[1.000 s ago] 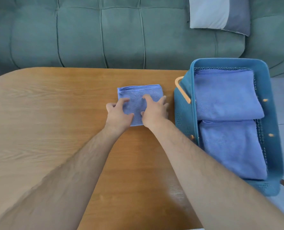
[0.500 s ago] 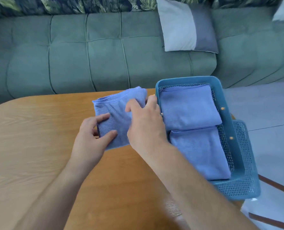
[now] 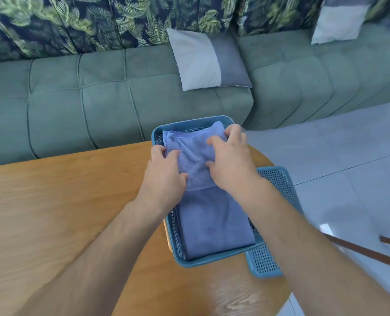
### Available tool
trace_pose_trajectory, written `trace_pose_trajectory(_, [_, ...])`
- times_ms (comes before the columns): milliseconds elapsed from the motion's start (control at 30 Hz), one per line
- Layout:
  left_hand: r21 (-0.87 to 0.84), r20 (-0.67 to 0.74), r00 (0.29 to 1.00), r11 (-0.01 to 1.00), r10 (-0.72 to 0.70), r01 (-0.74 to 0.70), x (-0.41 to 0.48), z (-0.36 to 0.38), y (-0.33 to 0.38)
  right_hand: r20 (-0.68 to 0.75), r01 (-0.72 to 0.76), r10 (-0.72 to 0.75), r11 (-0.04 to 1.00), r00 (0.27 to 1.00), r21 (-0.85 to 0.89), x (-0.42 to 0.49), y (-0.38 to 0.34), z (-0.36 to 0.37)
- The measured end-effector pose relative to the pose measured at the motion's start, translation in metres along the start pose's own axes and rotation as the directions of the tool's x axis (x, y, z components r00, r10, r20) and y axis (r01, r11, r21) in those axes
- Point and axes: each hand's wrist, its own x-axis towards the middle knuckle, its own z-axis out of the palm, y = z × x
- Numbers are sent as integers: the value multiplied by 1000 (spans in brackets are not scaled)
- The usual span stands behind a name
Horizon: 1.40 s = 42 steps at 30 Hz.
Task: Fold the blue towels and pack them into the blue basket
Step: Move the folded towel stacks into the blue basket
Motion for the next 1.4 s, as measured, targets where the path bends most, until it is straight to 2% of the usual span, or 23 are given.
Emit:
trace_pose_trajectory(67, [286, -69, 994, 956, 84, -61, -2, 7, -4, -74, 65, -79, 982, 994, -178, -6, -2, 10])
trace_pose_trajectory(133, [431, -89, 965, 883, 245, -184, 0, 17, -7, -109, 171, -193, 968, 975, -181, -12, -2, 21])
trace_pose_trajectory(167, [500, -22, 955, 831, 294, -245, 2, 21, -8, -77, 228, -242, 960, 967, -161, -14, -1, 26])
trace_pose_trajectory(200, [556, 77, 954, 782, 289, -282, 6, 25, -7, -14, 263, -268, 953, 963, -149, -14, 1, 31])
trace_pose_trajectory(267, [619, 209, 958, 733, 194, -283, 18, 32, -5, 136, 241, -225, 964, 965, -112, -13, 4, 44])
trace_pose_trajectory(367, [683, 248, 961, 681, 123, -264, 30, 39, -4, 194, 195, -171, 974, 966, -112, -9, 6, 60])
trace_pose_trajectory(567, [689, 242, 966, 685, 88, -235, 35, 47, -7, 219, 196, -169, 975, 961, -107, -1, 12, 82])
trace_pose_trajectory(667, [658, 251, 963, 713, 95, -242, 33, 43, -3, 275, 215, -180, 971, 945, -105, 0, 13, 71])
trace_pose_trajectory(733, [635, 249, 962, 731, 113, -250, 28, 34, 0, 291, 239, -217, 970, 932, -45, -4, 14, 54])
trace_pose_trajectory(800, [602, 212, 969, 764, 129, -234, 19, 24, 8, 197, 243, -247, 969, 949, 42, -12, 21, 39])
trace_pose_trajectory(867, [500, 148, 975, 838, 168, -220, 8, 18, 24, -7, 221, -221, 971, 975, 94, -29, 33, 25])
trace_pose_trajectory(933, [386, 69, 964, 885, 255, -262, -3, 17, 50, -206, 193, -168, 975, 964, 106, -48, 52, 13])
trace_pose_trajectory(1033, [278, 2, 918, 882, 396, -381, -21, 30, 97, -281, 110, -74, 987, 957, 116, -78, 88, -9])
trace_pose_trajectory(1200, [197, 17, 854, 836, 519, -512, -54, 71, 167, -220, -89, 114, 989, 969, 120, -126, 147, -18])
trace_pose_trajectory(1300, [205, 82, 827, 802, 557, -561, -72, 107, 195, -152, -214, 228, 972, 962, 100, -150, 188, -8])
trace_pose_trajectory(1400, [231, 315, 860, 847, 401, -479, -87, 141, 205, -23, -278, 280, 958, 960, 70, -168, 219, 13])
